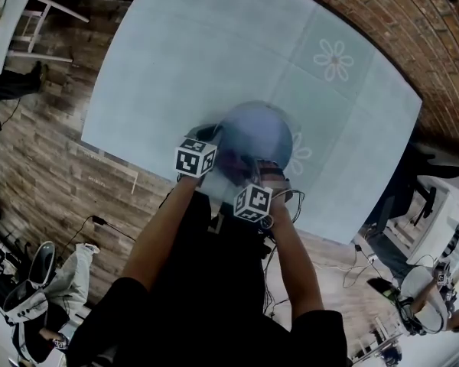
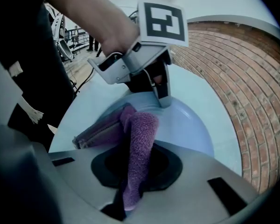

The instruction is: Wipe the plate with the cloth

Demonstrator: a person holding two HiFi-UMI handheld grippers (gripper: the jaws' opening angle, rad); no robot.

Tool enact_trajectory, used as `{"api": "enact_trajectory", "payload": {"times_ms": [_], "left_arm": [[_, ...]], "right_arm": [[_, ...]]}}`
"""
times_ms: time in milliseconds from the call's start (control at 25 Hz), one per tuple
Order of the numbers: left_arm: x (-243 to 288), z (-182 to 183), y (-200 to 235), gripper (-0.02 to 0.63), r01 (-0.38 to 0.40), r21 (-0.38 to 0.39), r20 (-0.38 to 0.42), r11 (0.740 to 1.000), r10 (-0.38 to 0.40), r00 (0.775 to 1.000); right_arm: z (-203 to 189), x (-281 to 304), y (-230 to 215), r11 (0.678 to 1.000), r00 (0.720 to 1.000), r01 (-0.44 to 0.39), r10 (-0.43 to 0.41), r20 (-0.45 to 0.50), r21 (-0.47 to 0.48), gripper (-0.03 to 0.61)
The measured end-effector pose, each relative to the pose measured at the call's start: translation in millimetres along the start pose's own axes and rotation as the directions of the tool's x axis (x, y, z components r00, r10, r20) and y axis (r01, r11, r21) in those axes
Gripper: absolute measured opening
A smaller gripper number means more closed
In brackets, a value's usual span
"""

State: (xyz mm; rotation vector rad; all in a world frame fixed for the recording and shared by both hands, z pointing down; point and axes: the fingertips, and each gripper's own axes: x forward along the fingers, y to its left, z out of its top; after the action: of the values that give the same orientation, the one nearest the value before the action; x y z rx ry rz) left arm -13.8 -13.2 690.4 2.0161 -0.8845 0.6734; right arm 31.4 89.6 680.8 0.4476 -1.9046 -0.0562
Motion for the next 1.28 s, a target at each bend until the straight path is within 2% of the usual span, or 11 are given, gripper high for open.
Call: {"api": "enact_trajectory", "payload": {"times_ms": [160, 520, 960, 1280], "left_arm": [[0, 0, 0, 0.051, 0.002, 0.001, -0.001, 1.000, -0.002, 1.000], [0, -3, -2, 0.051, 0.004, -0.004, -0.003, 1.000, -0.004, 1.000], [-1, -2, -2, 0.051, 0.005, -0.003, -0.004, 1.000, -0.005, 1.000], [-2, -3, -1, 0.051, 0.002, 0.001, -0.004, 1.000, -0.002, 1.000]], "right_arm": [[-2, -7, 21, 1.000, 1.000, -0.025, 0.025, 0.006, 0.009, 0.055], [-13, -11, 22, 0.997, 0.999, -0.048, 0.046, 0.020, 0.056, 0.055], [-45, -15, -12, 0.999, 0.999, -0.009, 0.011, -0.035, 0.044, 0.055], [-57, -6, -55, 0.998, 0.996, 0.049, -0.046, -0.079, 0.036, 0.055]]}}
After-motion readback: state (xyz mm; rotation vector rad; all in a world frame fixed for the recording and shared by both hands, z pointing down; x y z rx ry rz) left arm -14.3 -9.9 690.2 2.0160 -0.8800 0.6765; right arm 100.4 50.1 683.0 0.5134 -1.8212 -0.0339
